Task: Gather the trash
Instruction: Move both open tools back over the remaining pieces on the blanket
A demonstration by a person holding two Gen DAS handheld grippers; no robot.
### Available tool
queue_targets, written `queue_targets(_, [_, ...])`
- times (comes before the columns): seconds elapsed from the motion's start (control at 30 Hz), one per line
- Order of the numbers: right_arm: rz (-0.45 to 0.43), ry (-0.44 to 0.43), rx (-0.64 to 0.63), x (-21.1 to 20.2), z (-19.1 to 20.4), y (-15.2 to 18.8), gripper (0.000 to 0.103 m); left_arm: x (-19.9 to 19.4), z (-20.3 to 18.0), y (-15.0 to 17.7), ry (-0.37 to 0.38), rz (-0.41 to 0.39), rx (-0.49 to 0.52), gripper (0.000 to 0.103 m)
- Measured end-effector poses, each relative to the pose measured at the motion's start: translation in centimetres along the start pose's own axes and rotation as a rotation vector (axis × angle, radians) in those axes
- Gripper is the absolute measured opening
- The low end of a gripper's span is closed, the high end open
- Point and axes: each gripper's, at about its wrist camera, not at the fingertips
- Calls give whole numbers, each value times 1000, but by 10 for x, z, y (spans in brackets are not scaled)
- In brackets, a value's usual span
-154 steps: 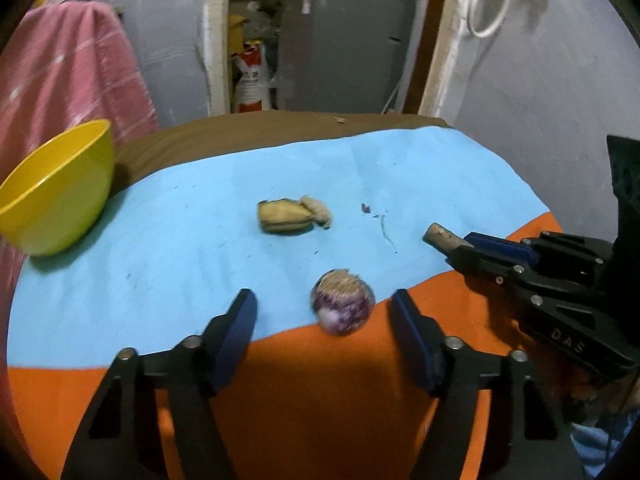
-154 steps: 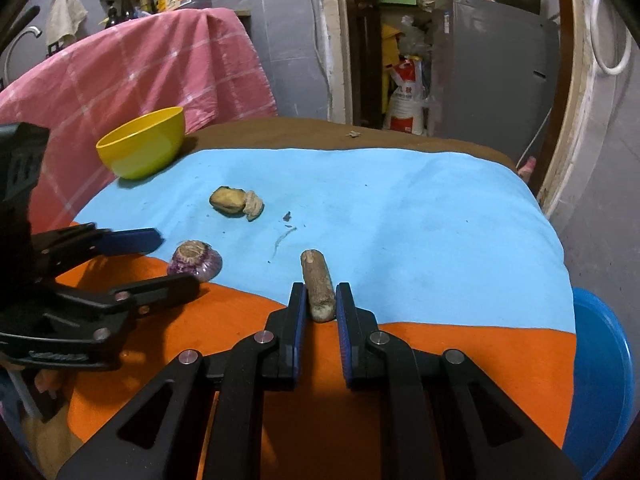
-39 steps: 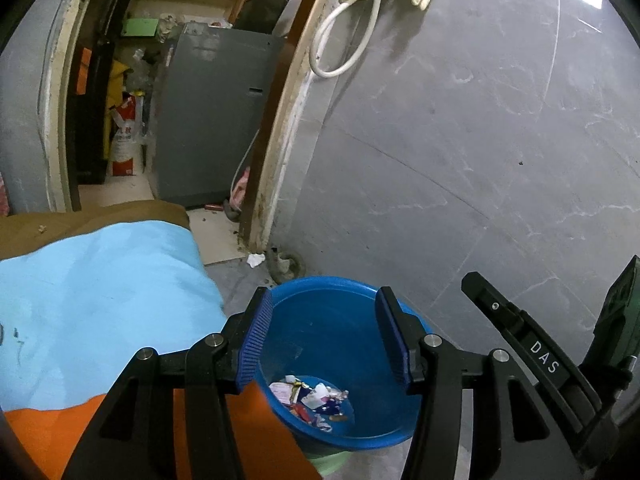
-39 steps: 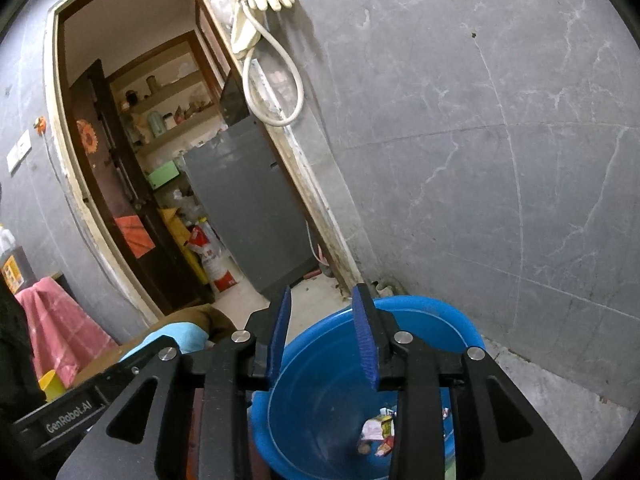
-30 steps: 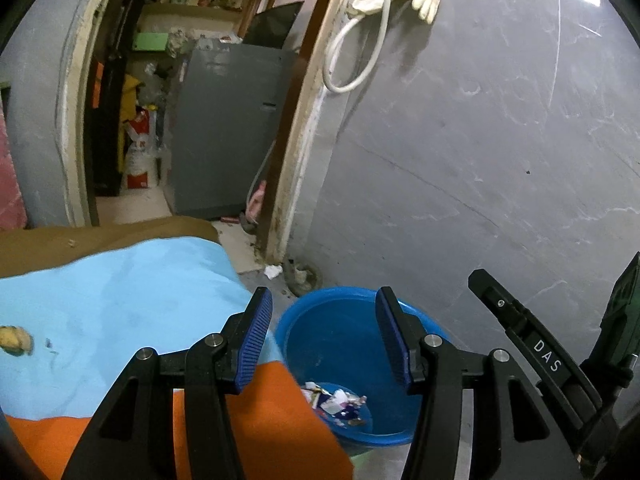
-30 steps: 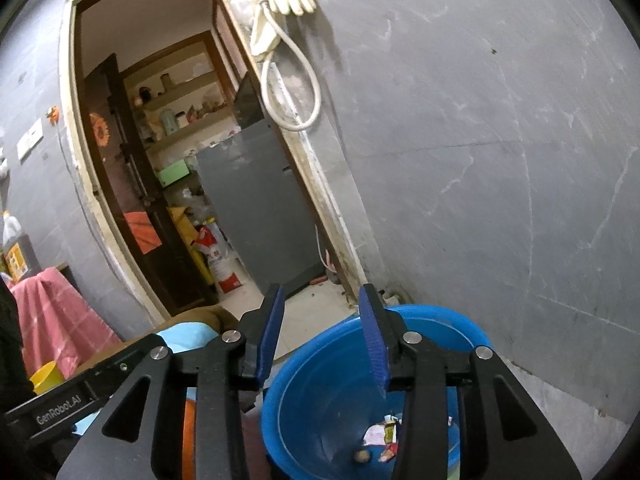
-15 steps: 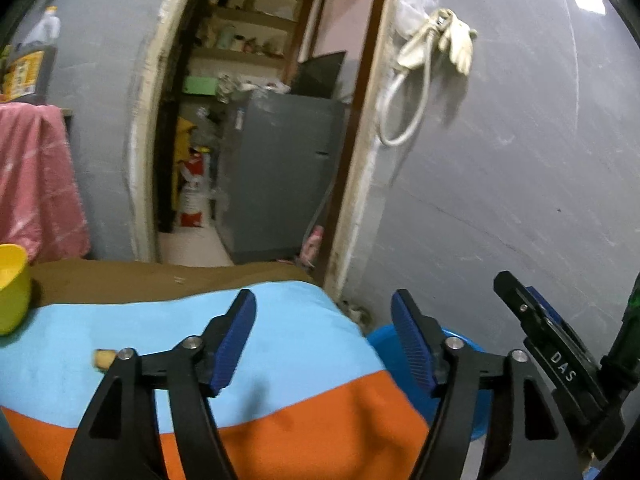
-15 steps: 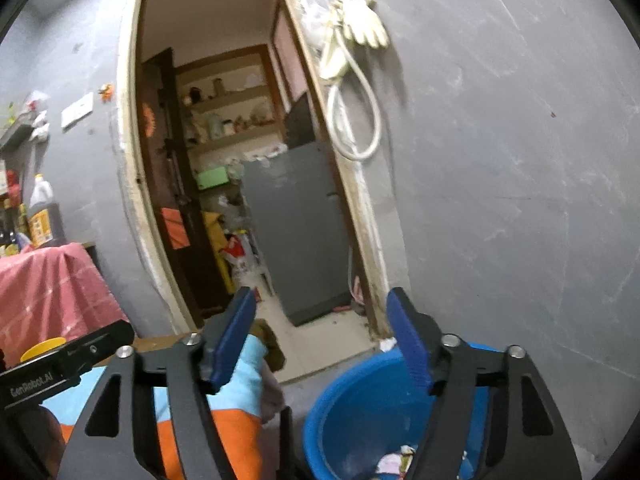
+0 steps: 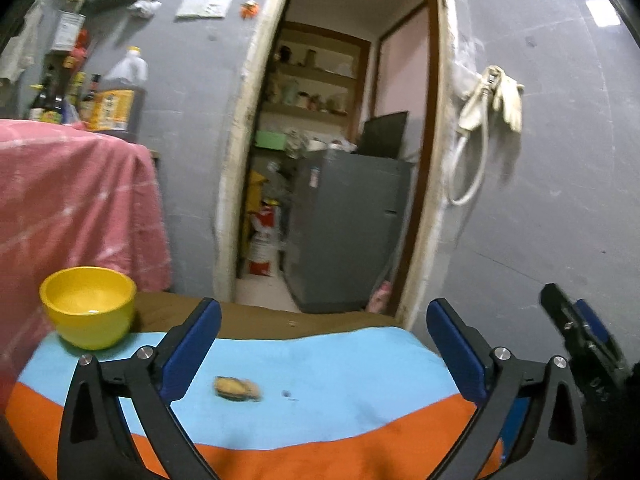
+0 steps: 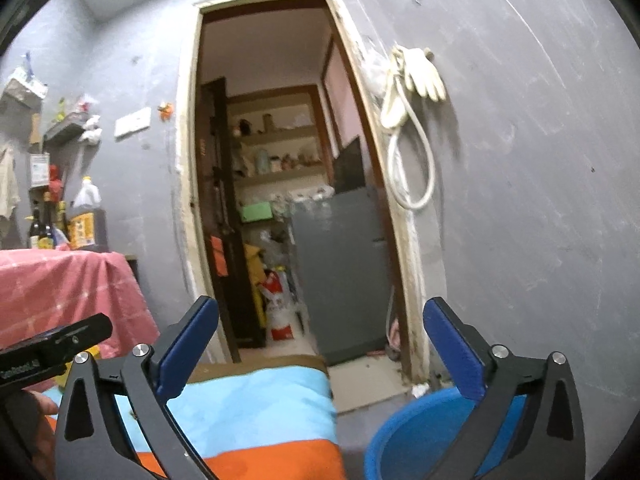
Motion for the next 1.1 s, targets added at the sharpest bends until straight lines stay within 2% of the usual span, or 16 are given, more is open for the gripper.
queue_targets(0.13, [-32,-51,-36,-6,18,4,103,-12,15,10,-88,-12,0,101])
queue_targets(0.37, [-53,-109,-84,-7,42,12,103,-27,41,20,-172,-25,-7,101])
queue_targets(0.73, [-22,-185,-108,-1,73,28,103,-42,78,35,-246,-12,-13,101])
queue_targets(1.1, [27,-241,-185,5,101,47,103,-40,89,42,-265,-18,18,101])
Point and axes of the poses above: each gripper's, at about its wrist camera, not at the fingertips, and x roughly the way its jaws point, z to its left, y to its underside, and after that the axes turned 13 degrees about x, right-handed
